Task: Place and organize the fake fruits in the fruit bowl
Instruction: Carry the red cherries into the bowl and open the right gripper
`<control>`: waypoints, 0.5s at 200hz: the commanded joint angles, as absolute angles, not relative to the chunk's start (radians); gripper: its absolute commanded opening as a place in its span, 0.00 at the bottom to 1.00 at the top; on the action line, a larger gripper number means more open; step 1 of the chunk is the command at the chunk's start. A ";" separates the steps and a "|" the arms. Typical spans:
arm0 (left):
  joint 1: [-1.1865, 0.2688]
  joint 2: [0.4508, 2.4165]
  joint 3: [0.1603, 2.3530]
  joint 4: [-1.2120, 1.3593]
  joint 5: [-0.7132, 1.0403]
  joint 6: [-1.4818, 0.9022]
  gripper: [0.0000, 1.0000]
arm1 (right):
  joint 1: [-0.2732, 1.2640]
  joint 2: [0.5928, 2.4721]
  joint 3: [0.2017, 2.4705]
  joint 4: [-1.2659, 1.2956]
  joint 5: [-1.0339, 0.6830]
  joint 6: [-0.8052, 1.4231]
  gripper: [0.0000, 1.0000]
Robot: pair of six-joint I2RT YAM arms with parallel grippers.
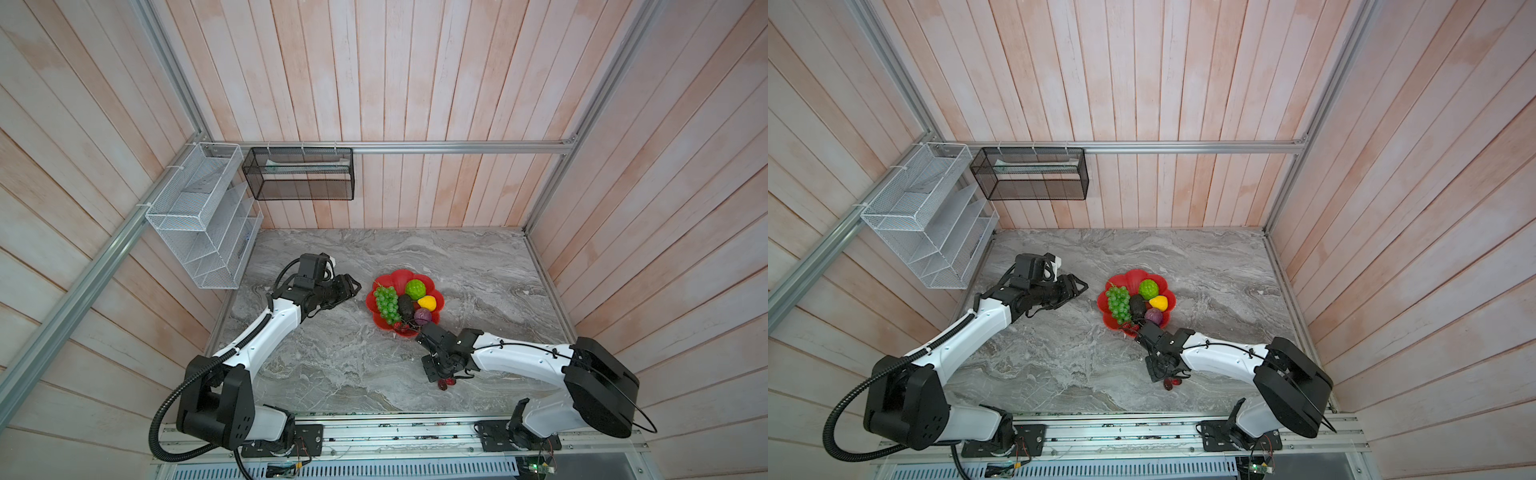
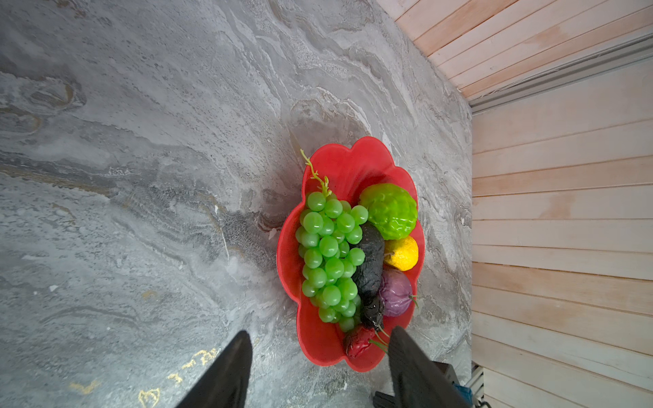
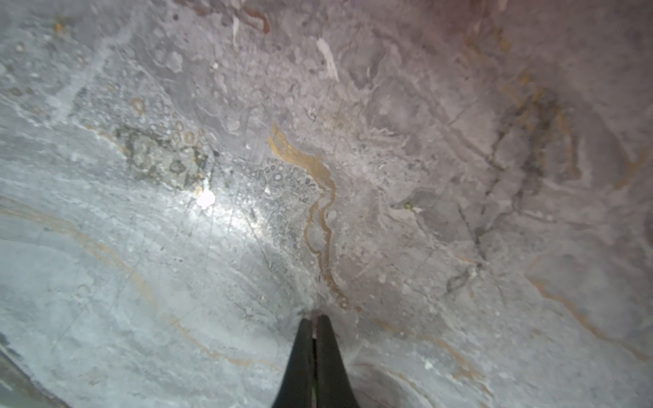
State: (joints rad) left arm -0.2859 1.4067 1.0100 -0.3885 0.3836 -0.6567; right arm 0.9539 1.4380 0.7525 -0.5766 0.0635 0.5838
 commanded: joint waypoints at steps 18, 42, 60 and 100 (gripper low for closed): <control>-0.281 1.396 1.017 -0.380 0.374 -0.661 0.64 | 0.943 1.377 0.871 -0.640 0.089 0.582 0.00; -0.281 1.394 1.011 -0.380 0.368 -0.663 0.64 | 0.913 1.351 0.944 -0.644 0.067 0.553 0.00; -0.281 1.403 1.013 -0.392 0.356 -0.660 0.64 | 0.883 1.334 0.981 -0.602 0.049 0.533 0.00; -0.281 1.403 1.016 -0.379 0.351 -0.672 0.64 | 0.761 1.359 1.033 -0.425 -0.006 0.441 0.00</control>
